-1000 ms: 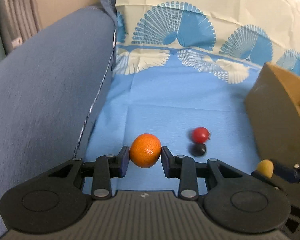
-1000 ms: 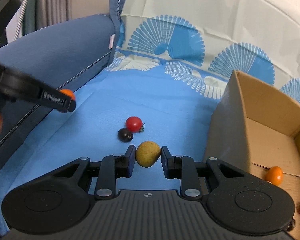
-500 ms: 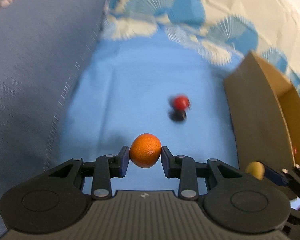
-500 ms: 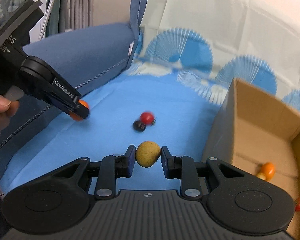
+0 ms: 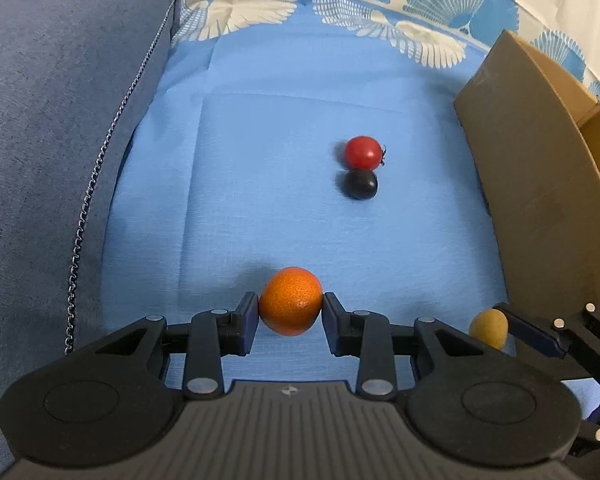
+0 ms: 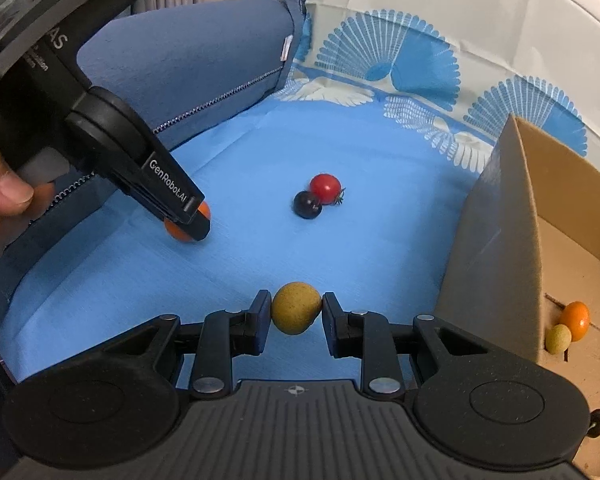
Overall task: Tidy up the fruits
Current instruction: 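Lift and carry the orange in the left gripper over the box while the right carries its fruit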
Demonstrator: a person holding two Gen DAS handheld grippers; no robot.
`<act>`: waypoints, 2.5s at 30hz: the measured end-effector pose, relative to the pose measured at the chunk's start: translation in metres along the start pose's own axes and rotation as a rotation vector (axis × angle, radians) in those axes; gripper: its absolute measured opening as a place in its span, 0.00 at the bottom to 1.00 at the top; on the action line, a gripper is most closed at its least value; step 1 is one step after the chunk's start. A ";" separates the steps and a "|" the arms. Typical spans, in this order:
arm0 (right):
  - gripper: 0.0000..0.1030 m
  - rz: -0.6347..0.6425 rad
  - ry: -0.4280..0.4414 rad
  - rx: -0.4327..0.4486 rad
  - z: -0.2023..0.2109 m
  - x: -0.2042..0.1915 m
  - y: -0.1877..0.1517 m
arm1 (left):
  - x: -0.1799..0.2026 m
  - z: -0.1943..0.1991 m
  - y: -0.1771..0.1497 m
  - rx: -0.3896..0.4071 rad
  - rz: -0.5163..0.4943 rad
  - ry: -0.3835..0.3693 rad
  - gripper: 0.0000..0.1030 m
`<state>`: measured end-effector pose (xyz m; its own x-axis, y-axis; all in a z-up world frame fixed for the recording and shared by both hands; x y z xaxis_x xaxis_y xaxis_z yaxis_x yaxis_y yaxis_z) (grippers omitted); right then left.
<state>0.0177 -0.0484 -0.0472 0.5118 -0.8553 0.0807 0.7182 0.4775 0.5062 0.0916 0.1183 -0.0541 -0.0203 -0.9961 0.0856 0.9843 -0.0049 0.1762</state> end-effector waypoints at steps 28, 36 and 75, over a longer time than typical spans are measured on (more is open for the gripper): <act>0.28 -0.017 -0.029 -0.100 -0.029 -0.009 -0.001 | 0.006 -0.002 0.001 0.003 -0.024 0.038 0.35; 0.28 -0.033 -0.073 0.087 0.026 -0.003 0.002 | 0.012 0.064 -0.015 0.356 0.009 0.093 0.35; 0.28 -0.577 -0.270 0.421 0.145 0.239 -0.091 | 0.185 0.078 -0.049 0.747 -0.315 -0.130 0.35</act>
<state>0.0063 -0.3252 0.0504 -0.0621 -0.9914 -0.1156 0.5689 -0.1303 0.8120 0.0258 -0.0593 0.0298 -0.3418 -0.9394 0.0276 0.5541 -0.1778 0.8132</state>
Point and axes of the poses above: each gripper's, at about its wrist camera, not at the fingertips, and z roughly against the way its jaws point, x to its right, y to its top, the point moved 1 cm from there along -z, roughly the way its jaws point, and after that the axes turned 14 degrees about -x, right-handed, at the moved point
